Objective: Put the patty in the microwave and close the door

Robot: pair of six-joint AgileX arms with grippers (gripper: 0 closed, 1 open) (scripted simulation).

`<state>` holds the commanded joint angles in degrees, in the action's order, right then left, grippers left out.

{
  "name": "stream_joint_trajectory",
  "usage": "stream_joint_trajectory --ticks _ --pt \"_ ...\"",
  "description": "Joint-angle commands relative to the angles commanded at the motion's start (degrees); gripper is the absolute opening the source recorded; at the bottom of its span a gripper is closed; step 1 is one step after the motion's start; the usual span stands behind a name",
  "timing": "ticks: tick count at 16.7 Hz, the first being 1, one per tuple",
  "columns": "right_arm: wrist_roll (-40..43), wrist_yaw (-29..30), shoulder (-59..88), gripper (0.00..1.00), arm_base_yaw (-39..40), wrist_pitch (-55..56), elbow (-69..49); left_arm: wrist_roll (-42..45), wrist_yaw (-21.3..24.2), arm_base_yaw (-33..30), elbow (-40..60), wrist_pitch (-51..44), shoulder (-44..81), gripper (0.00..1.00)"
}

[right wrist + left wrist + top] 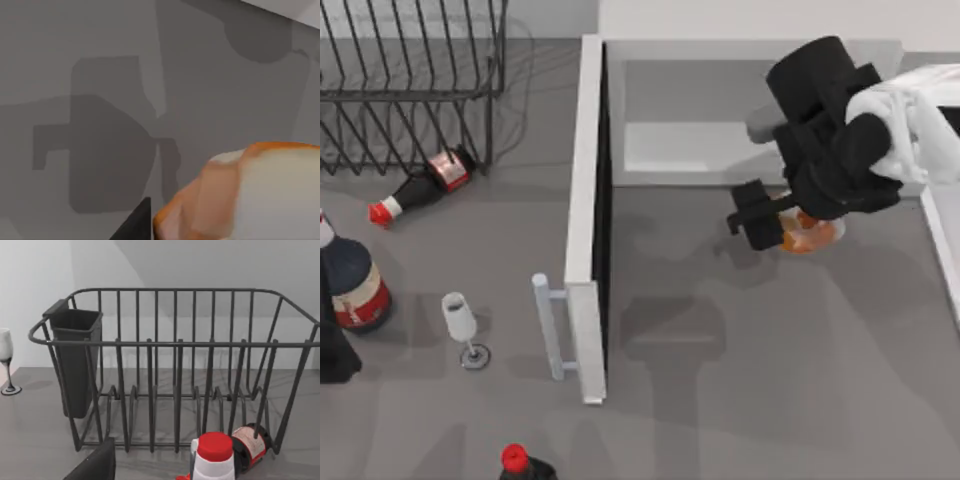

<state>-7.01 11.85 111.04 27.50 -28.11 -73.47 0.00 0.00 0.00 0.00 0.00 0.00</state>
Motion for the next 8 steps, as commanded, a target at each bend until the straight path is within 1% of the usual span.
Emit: stream_joint_trajectory --ticks 8 --pt "-5.2 14.1 14.6 0.0 7.2 36.0 -3.2 0.0 0.0 0.0 0.0 0.0 0.0 1.0"
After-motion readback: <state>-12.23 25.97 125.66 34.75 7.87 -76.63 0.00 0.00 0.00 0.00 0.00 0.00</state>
